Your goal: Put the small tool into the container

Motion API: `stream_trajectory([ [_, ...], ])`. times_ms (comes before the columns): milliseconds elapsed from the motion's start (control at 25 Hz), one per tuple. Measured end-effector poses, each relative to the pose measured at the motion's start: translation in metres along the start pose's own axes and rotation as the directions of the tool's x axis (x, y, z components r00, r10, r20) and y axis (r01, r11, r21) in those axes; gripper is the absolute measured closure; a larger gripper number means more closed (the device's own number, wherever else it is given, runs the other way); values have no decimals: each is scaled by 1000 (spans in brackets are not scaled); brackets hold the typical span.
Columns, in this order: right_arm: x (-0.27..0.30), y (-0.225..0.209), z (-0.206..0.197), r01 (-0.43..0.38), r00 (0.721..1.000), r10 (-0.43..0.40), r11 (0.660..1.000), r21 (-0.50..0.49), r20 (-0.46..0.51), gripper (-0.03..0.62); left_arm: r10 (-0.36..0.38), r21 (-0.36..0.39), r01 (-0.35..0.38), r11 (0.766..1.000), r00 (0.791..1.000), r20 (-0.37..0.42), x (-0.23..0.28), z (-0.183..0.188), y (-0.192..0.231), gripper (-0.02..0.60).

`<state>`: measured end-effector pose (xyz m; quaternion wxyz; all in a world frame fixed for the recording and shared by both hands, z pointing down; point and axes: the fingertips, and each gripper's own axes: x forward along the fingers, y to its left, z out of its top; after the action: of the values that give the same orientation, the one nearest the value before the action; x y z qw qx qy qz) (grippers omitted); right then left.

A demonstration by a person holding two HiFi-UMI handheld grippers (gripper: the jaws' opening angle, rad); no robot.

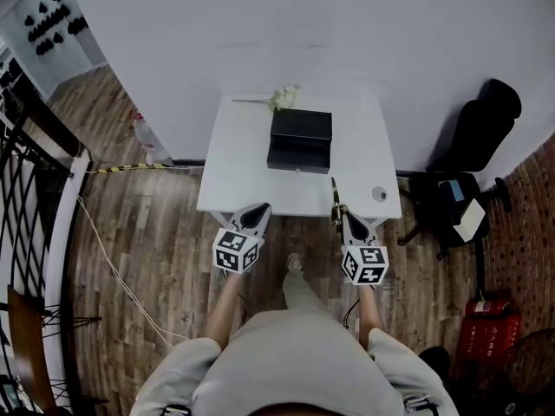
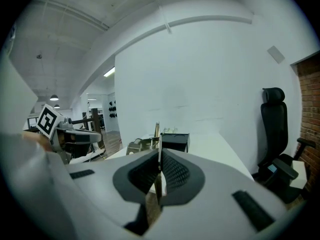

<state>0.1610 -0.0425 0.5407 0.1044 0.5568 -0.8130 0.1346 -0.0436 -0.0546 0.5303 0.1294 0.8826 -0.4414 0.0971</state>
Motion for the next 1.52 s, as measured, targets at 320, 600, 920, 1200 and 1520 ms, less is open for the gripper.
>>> stream_trajectory([
  [320, 78, -35, 30, -28, 999, 28, 1000, 1, -23, 591, 27, -16, -27, 1000, 1000, -9, 67, 30, 48, 566],
  [600, 150, -62, 56, -65, 997, 65, 998, -11, -44, 591, 54, -33, -54, 998, 998, -16, 124, 52, 88, 566],
  [920, 209, -73, 70, -118, 991, 116, 993, -21, -66, 591, 95, -47, -97, 994, 995, -33, 156, 62, 126, 566],
  [1200, 233, -71, 61, -145, 985, 142, 989, -18, -101, 591, 109, -62, -113, 992, 992, -59, 166, 54, 140, 566],
  [1520, 248, -66, 57, -144, 983, 141, 989, -19, -120, 591, 104, -73, -109, 991, 992, -77, 172, 48, 158, 566],
])
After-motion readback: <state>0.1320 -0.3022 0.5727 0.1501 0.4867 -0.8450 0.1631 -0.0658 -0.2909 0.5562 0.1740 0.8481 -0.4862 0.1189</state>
